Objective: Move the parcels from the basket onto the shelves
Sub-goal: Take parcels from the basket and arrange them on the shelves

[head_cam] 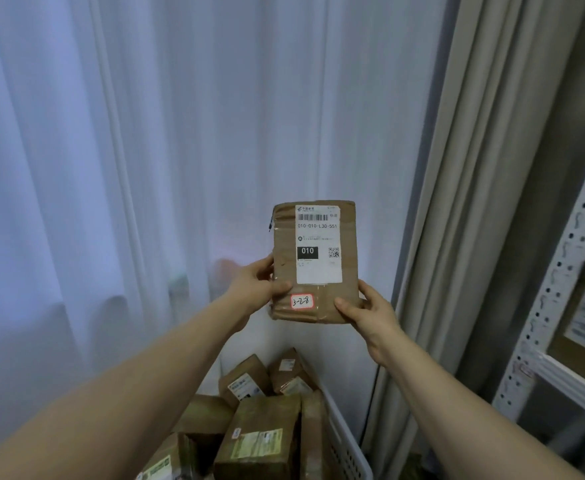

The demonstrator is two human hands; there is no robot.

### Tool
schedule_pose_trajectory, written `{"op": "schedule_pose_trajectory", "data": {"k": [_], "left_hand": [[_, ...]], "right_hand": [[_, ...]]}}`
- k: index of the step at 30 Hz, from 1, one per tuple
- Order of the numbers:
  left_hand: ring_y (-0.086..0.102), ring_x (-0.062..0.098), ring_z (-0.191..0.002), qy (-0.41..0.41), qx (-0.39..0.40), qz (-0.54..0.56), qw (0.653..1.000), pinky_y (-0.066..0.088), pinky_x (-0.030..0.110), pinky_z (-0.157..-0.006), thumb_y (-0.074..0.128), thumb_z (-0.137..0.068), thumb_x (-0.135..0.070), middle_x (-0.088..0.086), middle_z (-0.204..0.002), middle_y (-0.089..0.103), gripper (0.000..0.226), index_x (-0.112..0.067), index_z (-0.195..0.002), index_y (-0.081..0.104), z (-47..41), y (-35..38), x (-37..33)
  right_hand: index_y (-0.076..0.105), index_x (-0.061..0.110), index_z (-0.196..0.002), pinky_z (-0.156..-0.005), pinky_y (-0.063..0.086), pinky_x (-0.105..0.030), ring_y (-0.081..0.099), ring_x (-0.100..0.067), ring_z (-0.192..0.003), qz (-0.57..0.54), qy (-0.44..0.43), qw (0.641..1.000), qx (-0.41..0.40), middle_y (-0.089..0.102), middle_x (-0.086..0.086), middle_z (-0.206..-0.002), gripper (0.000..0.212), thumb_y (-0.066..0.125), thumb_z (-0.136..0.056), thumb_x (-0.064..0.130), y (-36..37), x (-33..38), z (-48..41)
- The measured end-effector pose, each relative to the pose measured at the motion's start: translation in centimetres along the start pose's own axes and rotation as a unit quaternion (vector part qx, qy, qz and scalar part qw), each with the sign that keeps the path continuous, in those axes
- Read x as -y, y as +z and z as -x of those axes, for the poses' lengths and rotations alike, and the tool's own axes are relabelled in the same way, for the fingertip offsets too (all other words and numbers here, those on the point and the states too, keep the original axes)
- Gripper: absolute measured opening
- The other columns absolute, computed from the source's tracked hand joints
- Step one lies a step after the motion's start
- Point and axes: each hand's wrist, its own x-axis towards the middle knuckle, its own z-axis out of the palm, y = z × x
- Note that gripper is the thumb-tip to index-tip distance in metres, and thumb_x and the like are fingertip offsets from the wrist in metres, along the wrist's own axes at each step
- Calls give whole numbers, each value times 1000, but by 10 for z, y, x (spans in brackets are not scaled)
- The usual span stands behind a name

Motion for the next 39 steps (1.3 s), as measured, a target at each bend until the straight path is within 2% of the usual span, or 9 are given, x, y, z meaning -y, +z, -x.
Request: {"op": "schedule_pose_trajectory", "data": {"k": [3,7,12,15,18,24,32,37,39], "left_hand": [[46,19,-125,-9,2,-3,1000,42,46,-105,74,-78,-3,-8,-131,48,76,-25,-143,42,-2,17,-2],[63,27,-108,-22,34,2,999,46,48,-101,72,-81,-4,9,-117,66,76,-27,-145,39,0,36,-2],[64,24,-105,-32,57,20,998,46,40,-101,70,-82,-2,13,-120,65,64,-3,-140,42,16,69,-4],[66,20,-93,-17,114,7,993,52,27,-83,67,-84,-2,10,-107,70,33,-3,-117,62,36,96,-6],[66,15,-87,-8,172,16,985,51,20,-72,66,-85,0,6,-100,70,34,-9,-117,61,56,121,-1],[69,14,-82,-26,296,2,955,56,18,-66,67,-81,3,13,-104,69,47,-6,-126,58,105,171,30],[66,17,-90,-13,420,-34,907,52,28,-81,75,-76,-2,11,-110,69,54,-7,-127,59,209,263,25],[63,7,-77,23,452,-24,891,50,11,-63,66,-83,4,7,-104,67,44,-12,-124,58,280,324,-5],[65,11,-82,28,479,-15,877,52,19,-76,64,-85,4,7,-106,68,40,-11,-121,60,313,355,-16]], "right_hand": [[53,13,-134,-96,51,-38,65,-25,-102,-13,-17,1000,-3,69,-10,-108,56,70,-82,-2,-19,5,0],[54,10,-131,-79,56,-24,66,-20,-92,-13,-35,999,-20,68,-9,-104,55,66,-82,-10,-41,11,4],[52,8,-128,-58,51,-10,62,-6,-75,-8,-48,996,-77,65,-1,-91,54,62,-81,-16,-67,21,39],[49,-1,-131,-67,55,-15,62,-15,-88,5,-39,990,-135,63,-12,-111,57,65,-79,-16,-89,20,72],[46,1,-132,-82,54,-29,61,-24,-105,11,2,981,-196,60,-15,-125,63,71,-76,-10,-111,15,113],[50,12,-126,-88,53,-32,62,-17,-102,26,65,945,-320,64,-2,-115,64,84,-71,19,-145,-12,214],[57,12,-111,-61,47,-11,59,-4,-79,53,58,900,-429,65,-1,-102,34,73,-81,6,-208,-5,359],[59,12,-119,-57,47,-8,61,-3,-78,61,7,878,-474,67,-2,-100,41,71,-81,0,-256,19,435],[59,14,-121,-57,48,-8,61,-4,-79,64,-10,869,-491,67,1,-96,43,70,-82,1,-281,29,475]]}}
